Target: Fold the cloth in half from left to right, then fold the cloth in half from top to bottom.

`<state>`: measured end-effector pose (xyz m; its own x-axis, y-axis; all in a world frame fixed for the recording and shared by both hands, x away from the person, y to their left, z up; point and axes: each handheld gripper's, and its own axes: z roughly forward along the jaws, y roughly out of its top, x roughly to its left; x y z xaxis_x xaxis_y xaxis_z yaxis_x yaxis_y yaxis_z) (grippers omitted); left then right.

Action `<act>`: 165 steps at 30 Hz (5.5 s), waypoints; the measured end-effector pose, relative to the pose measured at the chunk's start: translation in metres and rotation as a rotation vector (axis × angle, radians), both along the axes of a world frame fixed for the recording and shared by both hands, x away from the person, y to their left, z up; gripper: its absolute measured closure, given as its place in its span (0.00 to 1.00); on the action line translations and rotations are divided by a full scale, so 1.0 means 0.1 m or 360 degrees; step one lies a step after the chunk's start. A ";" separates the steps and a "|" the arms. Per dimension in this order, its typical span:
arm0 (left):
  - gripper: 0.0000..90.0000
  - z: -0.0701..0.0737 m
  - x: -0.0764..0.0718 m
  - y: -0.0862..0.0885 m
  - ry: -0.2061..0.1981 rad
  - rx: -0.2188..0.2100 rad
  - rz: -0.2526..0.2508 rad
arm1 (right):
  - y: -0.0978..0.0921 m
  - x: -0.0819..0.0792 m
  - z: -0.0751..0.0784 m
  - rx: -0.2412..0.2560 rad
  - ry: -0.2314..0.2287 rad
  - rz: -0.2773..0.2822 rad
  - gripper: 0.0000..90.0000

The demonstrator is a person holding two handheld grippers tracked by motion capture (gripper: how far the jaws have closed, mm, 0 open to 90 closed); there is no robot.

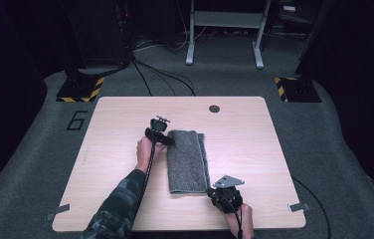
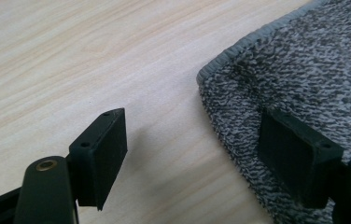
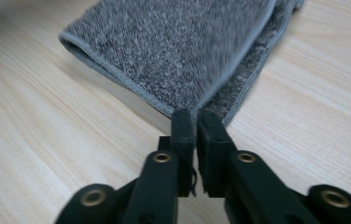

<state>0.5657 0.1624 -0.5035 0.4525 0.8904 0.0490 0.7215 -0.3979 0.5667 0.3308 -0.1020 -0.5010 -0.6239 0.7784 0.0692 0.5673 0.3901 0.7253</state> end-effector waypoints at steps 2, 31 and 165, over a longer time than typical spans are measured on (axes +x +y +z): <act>0.22 0.02 -0.02 0.03 0.0004 -0.0055 0.0005 | -0.05 0.05 0.04 0.0037 -0.0015 -0.0013 0.85; 0.17 -0.01 -0.81 0.04 -0.0029 -0.0006 -0.0214 | 0.04 0.92 -0.08 -0.0004 0.0019 -0.0108 0.19; 0.96 0.80 -0.20 0.09 -0.0389 -0.0349 -0.0274 | 0.15 2.28 0.71 0.0226 -0.0179 -0.0118 0.98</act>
<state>0.5457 0.1718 -0.4236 0.5952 0.8035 -0.0095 0.4875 -0.3517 0.7991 0.5584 -0.0867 -0.4298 -0.5750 0.8100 0.1150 0.5032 0.2393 0.8304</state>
